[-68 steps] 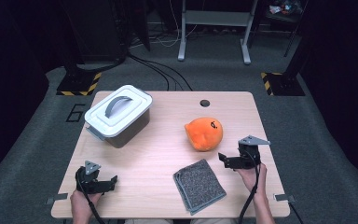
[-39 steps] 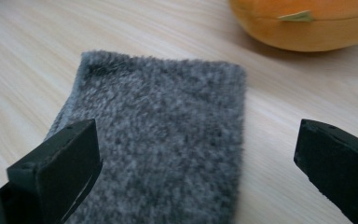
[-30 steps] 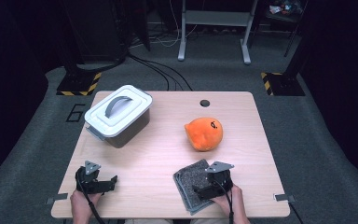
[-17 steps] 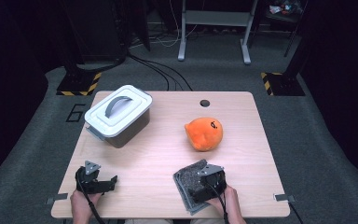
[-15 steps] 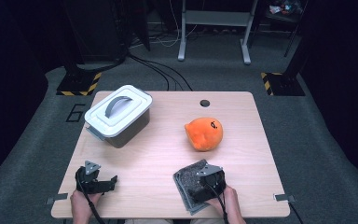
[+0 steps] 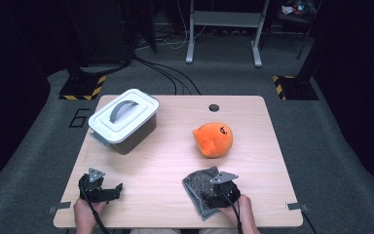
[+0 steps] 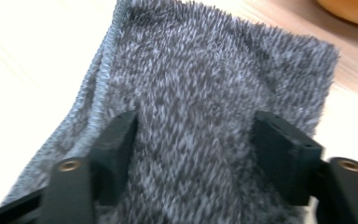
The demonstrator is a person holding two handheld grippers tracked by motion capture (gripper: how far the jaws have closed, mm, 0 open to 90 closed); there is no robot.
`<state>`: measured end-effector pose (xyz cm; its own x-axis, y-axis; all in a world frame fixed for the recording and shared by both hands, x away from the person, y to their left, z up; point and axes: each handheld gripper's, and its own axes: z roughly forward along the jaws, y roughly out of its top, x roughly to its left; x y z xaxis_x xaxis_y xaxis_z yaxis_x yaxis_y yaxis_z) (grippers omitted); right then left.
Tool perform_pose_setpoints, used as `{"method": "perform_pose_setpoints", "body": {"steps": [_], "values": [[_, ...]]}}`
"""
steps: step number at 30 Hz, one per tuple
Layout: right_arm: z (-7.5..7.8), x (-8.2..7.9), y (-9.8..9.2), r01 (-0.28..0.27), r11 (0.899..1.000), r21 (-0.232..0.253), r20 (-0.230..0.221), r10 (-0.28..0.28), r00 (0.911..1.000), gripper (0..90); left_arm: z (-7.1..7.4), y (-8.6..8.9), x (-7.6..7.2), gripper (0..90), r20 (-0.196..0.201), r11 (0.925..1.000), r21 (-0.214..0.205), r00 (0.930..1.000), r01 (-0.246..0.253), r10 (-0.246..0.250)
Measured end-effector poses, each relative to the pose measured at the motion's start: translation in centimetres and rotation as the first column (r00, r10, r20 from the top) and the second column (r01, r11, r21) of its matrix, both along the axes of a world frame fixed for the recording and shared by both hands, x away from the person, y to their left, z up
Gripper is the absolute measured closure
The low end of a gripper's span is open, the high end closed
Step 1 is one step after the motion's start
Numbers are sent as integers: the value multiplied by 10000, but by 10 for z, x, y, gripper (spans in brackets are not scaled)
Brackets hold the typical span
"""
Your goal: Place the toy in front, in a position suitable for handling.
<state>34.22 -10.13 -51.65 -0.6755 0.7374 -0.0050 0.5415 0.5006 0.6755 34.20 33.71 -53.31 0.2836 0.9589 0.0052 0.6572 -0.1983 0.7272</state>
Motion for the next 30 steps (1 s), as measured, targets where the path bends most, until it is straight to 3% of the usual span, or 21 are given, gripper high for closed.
{"method": "perform_pose_setpoints", "body": {"steps": [13,18,30], "values": [[0,-2,-11,104,9996,257,337,-112,9994,677,0,0,0,1,-11,10000,10,10000,-37,37],[-1,-3,-12,200,9992,348,557,-219,9982,720,0,0,0,2,-14,10000,9,10000,-34,34],[8,-12,-19,510,9957,773,599,-557,9966,736,0,0,0,1,-8,10000,4,10000,-43,43]]}}
